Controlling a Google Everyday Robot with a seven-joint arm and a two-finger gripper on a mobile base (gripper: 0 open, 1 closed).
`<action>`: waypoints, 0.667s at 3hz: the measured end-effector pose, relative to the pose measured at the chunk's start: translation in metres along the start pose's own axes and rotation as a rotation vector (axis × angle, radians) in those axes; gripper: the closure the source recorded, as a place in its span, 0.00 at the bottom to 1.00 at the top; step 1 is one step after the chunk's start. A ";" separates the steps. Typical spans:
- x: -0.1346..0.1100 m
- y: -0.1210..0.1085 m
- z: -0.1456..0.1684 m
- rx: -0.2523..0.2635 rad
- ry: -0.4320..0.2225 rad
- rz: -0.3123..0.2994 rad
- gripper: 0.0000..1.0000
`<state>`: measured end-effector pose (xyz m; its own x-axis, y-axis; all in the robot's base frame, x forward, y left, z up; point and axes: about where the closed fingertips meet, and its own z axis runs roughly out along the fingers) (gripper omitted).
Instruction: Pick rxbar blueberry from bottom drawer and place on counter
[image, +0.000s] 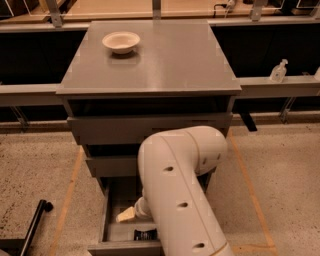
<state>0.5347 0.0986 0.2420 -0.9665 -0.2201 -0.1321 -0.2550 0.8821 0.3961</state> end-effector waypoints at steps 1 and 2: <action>-0.001 -0.013 0.010 0.074 0.088 0.060 0.00; 0.006 -0.027 0.026 0.093 0.166 0.117 0.00</action>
Offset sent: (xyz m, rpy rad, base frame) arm 0.0031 -0.0226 -0.0652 -0.1580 0.2890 -0.0904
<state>0.5368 0.0844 0.2068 -0.9828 -0.1730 0.0641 -0.1448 0.9386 0.3131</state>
